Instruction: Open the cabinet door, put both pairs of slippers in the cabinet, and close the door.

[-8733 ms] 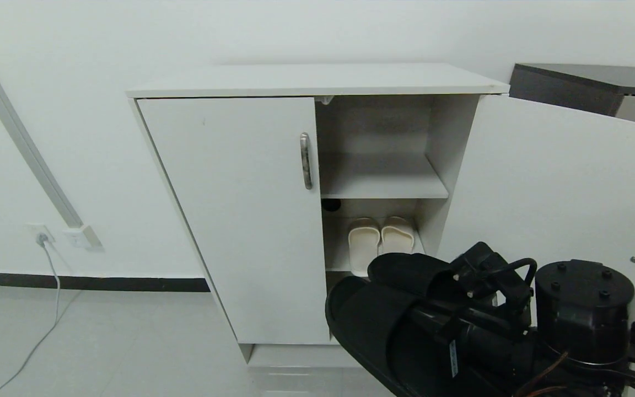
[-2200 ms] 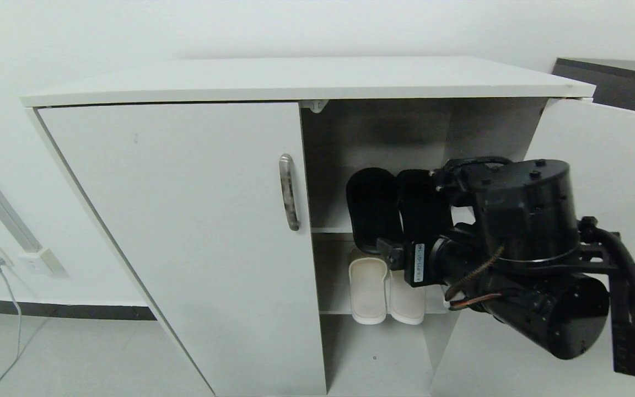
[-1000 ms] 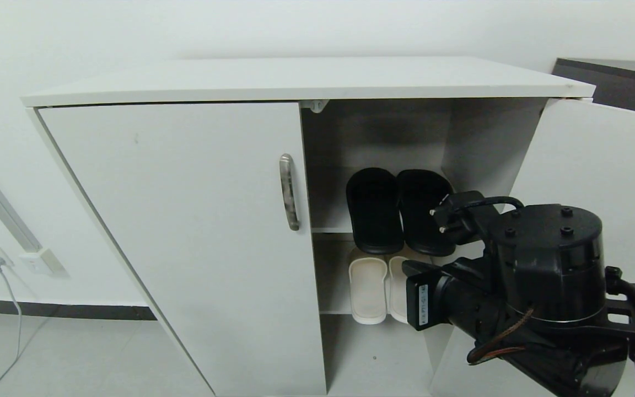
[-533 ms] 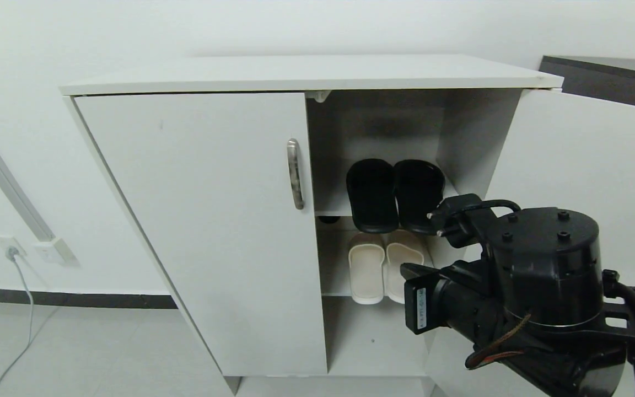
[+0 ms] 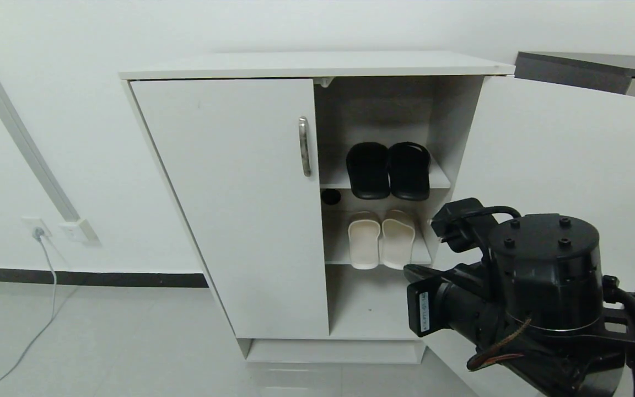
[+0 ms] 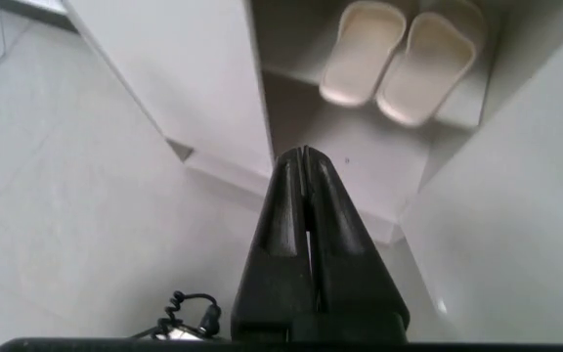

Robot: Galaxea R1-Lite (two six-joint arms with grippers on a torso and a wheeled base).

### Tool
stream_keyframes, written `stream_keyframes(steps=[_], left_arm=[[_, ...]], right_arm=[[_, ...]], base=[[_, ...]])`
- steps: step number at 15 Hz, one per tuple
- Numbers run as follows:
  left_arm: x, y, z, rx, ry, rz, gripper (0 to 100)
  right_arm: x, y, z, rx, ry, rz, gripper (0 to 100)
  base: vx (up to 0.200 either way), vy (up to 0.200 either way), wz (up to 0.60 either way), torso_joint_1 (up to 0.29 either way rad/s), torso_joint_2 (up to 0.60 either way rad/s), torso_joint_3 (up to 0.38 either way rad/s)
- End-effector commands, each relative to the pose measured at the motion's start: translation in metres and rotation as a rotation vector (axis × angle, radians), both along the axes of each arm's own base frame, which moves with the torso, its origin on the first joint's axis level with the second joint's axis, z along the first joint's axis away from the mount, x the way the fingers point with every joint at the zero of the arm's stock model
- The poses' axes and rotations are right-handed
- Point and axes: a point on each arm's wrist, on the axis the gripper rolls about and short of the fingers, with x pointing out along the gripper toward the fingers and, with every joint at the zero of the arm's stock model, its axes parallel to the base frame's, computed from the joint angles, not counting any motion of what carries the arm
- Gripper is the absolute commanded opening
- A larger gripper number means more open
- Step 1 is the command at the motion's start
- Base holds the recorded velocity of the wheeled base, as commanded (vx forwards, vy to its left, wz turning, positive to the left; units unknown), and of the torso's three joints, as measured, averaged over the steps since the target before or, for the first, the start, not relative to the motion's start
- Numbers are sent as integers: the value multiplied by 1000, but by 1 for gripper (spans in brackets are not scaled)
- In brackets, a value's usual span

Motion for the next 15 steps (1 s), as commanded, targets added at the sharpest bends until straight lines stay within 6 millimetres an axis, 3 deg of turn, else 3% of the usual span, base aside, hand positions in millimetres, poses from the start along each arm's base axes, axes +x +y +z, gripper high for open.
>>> stream_keyframes(steps=[1, 15], left_arm=[[0, 0, 0, -1, 1, 1, 0], [0, 0, 0, -1, 1, 1, 0]], right_arm=[[1, -1, -6, -11, -8, 4, 0], [7, 0, -20, -47, -9, -4, 0]], base=[[-200, 0, 0, -2, 2, 2], [0, 0, 0, 0, 0, 0]])
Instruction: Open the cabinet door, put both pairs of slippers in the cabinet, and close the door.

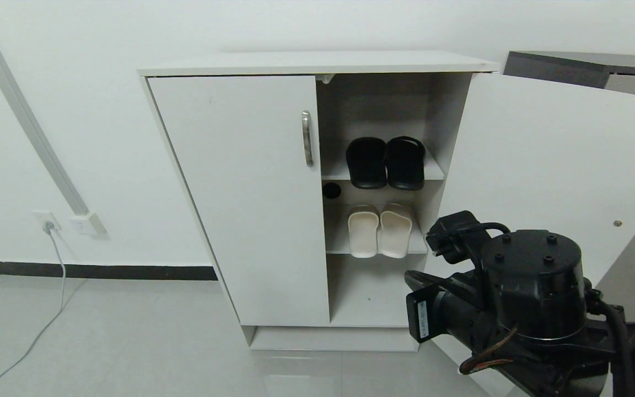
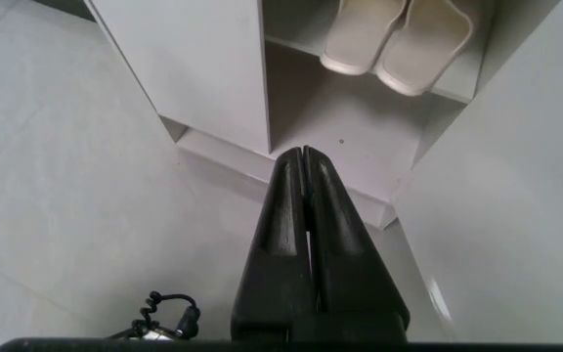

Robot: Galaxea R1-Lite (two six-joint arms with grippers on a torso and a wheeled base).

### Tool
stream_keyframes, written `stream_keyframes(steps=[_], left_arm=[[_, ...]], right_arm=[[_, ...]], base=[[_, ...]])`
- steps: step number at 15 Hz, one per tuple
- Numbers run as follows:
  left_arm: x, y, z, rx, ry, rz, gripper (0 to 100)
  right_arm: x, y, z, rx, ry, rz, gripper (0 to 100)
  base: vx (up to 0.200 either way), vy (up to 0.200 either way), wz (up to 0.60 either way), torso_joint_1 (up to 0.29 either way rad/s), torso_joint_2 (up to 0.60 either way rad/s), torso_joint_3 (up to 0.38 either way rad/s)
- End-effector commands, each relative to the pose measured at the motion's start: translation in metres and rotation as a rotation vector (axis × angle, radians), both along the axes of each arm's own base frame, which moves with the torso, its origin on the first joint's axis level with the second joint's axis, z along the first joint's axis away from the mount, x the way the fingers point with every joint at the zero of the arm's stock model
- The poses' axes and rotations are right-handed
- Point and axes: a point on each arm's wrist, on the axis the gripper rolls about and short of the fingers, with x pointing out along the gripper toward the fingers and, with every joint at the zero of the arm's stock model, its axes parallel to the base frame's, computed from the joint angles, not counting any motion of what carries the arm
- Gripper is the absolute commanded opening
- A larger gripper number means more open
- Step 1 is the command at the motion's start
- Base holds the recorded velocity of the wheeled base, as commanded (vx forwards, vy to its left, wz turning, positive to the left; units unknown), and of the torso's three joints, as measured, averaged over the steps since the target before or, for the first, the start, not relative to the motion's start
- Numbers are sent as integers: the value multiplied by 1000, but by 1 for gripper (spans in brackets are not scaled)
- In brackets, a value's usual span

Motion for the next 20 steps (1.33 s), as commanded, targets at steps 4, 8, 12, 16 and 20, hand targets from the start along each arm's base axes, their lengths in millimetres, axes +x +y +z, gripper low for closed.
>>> stream_keyframes(steps=[4, 8, 12, 16, 20], left_arm=[[0, 0, 0, 0, 1, 0, 0], [0, 0, 0, 0, 1, 0, 0], [0, 0, 0, 0, 1, 0, 0], [0, 0, 0, 0, 1, 0, 0], [0, 0, 0, 0, 1, 0, 0]], right_arm=[[1, 1, -2, -6, 5, 0, 0], [2, 2, -5, -16, 13, 2, 0], [2, 3, -5, -15, 12, 2, 0], [2, 3, -6, -17, 14, 2, 0], [2, 2, -6, -17, 14, 2, 0]], base=[[0, 0, 0, 0, 0, 0], [0, 0, 0, 0, 0, 0], [0, 0, 0, 8, -150, -238], [0, 0, 0, 45, -509, -367], [0, 0, 0, 118, -470, -347]])
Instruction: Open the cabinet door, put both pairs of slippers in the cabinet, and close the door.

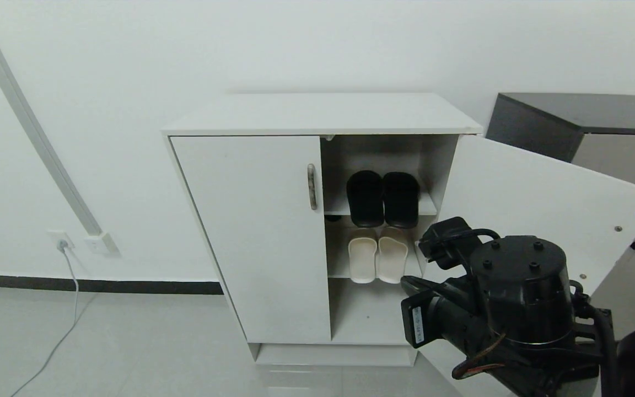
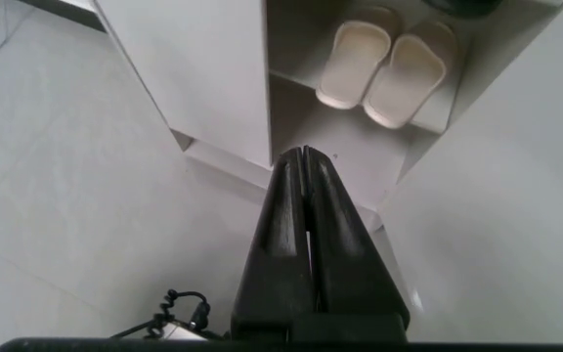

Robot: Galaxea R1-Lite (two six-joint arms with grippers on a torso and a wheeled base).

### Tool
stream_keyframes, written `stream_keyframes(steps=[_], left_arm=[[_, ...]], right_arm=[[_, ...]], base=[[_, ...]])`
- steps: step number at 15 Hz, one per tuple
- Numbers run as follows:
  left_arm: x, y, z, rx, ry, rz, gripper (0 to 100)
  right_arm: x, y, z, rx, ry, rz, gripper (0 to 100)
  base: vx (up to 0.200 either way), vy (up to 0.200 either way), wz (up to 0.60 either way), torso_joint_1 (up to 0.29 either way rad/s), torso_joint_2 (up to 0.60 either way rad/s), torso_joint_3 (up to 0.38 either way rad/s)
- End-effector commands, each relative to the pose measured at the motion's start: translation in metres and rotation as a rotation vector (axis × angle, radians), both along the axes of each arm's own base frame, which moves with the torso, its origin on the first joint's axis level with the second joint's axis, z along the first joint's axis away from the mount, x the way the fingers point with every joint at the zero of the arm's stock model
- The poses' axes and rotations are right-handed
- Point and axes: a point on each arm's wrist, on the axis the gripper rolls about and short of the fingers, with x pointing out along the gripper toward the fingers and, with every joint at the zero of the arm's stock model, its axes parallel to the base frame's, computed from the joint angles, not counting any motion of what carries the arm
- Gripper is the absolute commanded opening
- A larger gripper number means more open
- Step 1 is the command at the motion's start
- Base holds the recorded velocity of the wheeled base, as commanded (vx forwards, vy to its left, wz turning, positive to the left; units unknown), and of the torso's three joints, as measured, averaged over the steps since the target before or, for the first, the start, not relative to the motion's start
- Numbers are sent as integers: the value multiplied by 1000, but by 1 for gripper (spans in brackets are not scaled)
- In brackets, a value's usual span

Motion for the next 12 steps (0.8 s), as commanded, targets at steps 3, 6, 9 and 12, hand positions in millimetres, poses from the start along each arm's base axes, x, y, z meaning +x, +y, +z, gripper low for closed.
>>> stream_keyframes(steps=[3, 6, 9, 12], left_arm=[[0, 0, 0, 0, 0, 1, 0], [0, 0, 0, 0, 0, 1, 0], [0, 0, 0, 0, 0, 1, 0], [0, 0, 0, -2, 0, 1, 0]], right_arm=[[1, -1, 0, -2, 1, -6, 0], [2, -1, 0, -2, 0, -7, 0], [6, -4, 1, 2, -3, -24, 0], [6, -4, 3, 7, -7, -24, 0]], base=[[0, 0, 0, 142, -468, -330], [0, 0, 0, 168, -474, -321], [0, 0, 0, 190, -496, -318], [0, 0, 0, 199, -512, -312]])
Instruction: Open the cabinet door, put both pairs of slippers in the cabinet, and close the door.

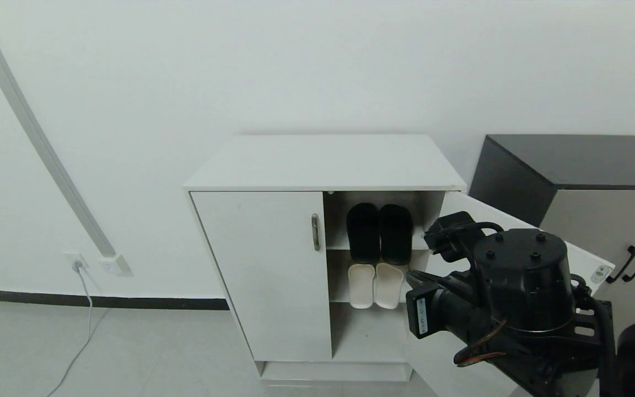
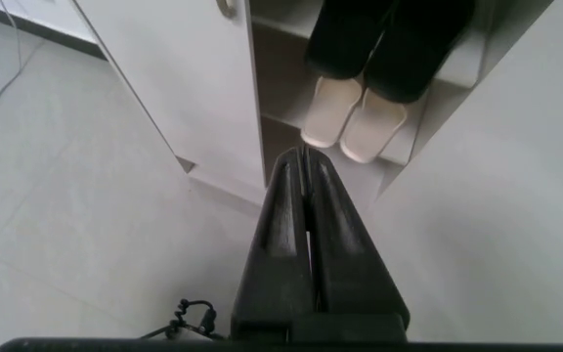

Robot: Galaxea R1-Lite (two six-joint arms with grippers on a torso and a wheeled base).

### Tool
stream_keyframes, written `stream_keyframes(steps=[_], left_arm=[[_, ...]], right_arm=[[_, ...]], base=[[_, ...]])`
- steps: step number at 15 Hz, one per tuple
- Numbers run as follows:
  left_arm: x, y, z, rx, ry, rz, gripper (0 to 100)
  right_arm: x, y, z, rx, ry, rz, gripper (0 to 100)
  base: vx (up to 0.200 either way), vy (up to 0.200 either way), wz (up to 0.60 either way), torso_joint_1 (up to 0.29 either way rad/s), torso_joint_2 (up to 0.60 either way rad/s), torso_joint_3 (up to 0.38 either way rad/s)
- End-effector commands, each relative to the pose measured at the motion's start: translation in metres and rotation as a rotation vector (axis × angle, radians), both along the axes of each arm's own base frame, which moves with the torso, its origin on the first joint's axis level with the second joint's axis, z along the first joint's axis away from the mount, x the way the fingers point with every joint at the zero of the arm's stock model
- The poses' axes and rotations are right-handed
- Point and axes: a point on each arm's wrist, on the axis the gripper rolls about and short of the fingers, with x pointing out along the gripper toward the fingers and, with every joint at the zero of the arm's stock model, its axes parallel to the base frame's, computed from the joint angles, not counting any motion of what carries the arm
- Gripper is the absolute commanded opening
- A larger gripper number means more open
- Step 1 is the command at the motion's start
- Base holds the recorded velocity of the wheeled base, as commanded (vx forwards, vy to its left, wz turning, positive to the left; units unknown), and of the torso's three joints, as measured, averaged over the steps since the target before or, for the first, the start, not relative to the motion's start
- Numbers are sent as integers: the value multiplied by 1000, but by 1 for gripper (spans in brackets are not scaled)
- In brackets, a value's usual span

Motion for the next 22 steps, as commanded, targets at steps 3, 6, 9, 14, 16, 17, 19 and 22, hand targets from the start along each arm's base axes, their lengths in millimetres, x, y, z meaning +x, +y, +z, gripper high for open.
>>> stream_keyframes(steps=[3, 6, 9, 14, 16, 17, 19, 22], left_arm=[[0, 0, 0, 3, 1, 0, 0], [0, 0, 0, 3, 1, -1, 0], [0, 0, 0, 2, 1, 0, 0], [0, 0, 0, 10, 1, 0, 0], [0, 0, 0, 8, 1, -1, 0], [0, 0, 0, 8, 1, -1, 0], [0, 0, 0, 10, 1, -1, 0], [0, 0, 0, 8, 1, -1, 0]], right_arm=[[-1, -1, 2, 5, -4, 0, 0], [-2, -3, 5, 12, -9, 0, 0], [0, -1, 1, 0, -5, 0, 0], [5, -9, 2, -18, -11, -25, 0], [6, -8, -1, -28, -7, -26, 0], [6, -9, -2, -32, -4, -26, 0], [5, -9, -2, -26, -10, -25, 0], [6, -9, -3, -22, -13, -27, 0]], base=[[0, 0, 0, 222, -540, -315], [0, 0, 0, 238, -561, -318], [0, 0, 0, 264, -592, -331], [0, 0, 0, 134, -305, -162], [0, 0, 0, 0, 0, 0], [0, 0, 0, 0, 0, 0], [0, 0, 0, 0, 0, 0], [0, 0, -200, 1, 1, 1]])
